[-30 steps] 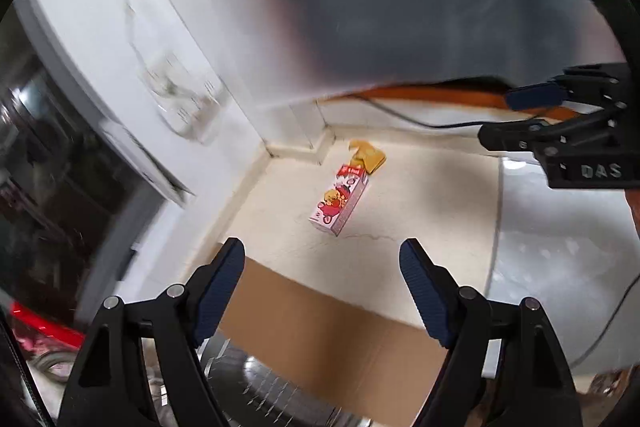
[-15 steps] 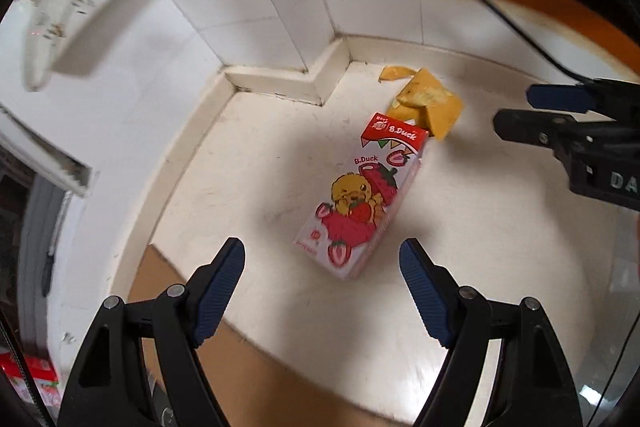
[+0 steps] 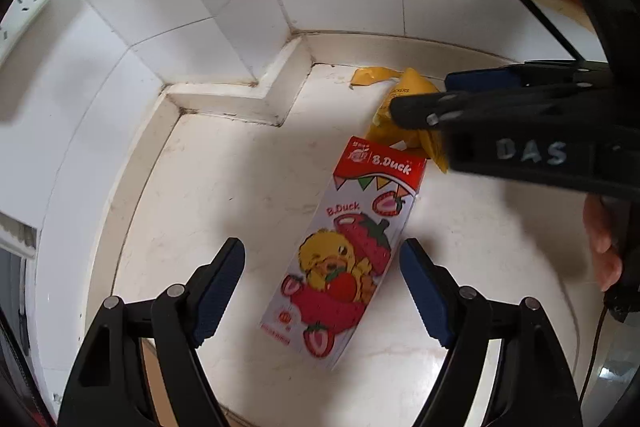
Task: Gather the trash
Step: 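Grasp the pink B.Duck carton with the left gripper while the right gripper grasps the yellow snack bag, then carry the pink carton and yellow snack bag down to the floor bin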
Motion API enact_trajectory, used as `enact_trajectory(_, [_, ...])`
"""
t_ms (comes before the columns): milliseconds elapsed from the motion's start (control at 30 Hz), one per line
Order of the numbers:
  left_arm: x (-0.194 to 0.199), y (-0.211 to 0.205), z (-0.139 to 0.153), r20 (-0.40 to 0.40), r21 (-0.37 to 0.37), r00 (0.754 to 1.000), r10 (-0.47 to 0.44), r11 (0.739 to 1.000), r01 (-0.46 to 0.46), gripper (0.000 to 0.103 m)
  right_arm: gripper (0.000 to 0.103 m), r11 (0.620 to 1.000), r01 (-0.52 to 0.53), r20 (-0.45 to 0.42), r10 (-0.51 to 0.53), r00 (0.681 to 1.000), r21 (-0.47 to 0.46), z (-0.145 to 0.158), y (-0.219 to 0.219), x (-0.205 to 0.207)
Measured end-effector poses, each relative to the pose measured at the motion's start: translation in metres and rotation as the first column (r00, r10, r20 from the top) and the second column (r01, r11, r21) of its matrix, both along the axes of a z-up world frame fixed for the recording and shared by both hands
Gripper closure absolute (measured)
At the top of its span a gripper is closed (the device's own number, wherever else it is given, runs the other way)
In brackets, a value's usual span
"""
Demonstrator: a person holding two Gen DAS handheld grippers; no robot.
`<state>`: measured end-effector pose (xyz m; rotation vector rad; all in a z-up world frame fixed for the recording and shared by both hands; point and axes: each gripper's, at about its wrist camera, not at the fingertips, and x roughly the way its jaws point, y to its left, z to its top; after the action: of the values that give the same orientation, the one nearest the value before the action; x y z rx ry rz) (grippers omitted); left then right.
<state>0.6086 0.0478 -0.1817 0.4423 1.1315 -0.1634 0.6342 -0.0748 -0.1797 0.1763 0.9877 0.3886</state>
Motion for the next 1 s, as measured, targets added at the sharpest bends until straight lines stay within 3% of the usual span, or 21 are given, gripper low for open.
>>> enact_trajectory(167, [0.012,0.002,-0.022,-0.050,-0.001,0.998,0.026,1.000,-0.026,0.025,0.047,0.999,-0.019,-0.030,0.018,0.999,-0.039,-0.015,0.008,0.002])
enact_trajectory(300, [0.009,0.007,-0.028,-0.061,-0.044,0.997,0.053,0.997,-0.056,0.031,0.057,0.996,-0.052,0.014,0.053,0.999,-0.066,-0.013,0.011,-0.010])
enact_trajectory(333, [0.007,0.008,-0.028,-0.058,-0.055,0.997,0.058,0.997,-0.061,0.032,0.068,0.995,-0.058,0.024,0.060,0.998,-0.076,-0.012,0.012,-0.012])
enact_trajectory(400, [0.002,0.011,-0.026,-0.054,-0.071,0.996,0.075,0.994,-0.079,0.035,0.076,0.993,-0.076,0.017,0.078,0.997,-0.094,-0.013,0.015,-0.015])
enact_trajectory(600, [-0.014,0.012,-0.018,-0.041,-0.057,0.989,0.140,0.988,-0.142,0.046,0.079,0.991,-0.077,0.042,0.082,0.996,-0.113,-0.007,0.009,-0.040])
enact_trajectory(767, [-0.041,0.012,0.003,-0.021,-0.067,0.982,0.189,0.980,-0.190,0.047,0.080,0.993,-0.078,0.071,0.085,0.994,-0.092,0.015,-0.002,-0.071])
enact_trajectory(1000, [-0.107,0.004,0.064,0.009,-0.111,0.975,0.222,0.969,-0.219,0.047,0.081,0.993,-0.094,0.118,0.103,0.988,-0.076,0.066,-0.010,-0.138])
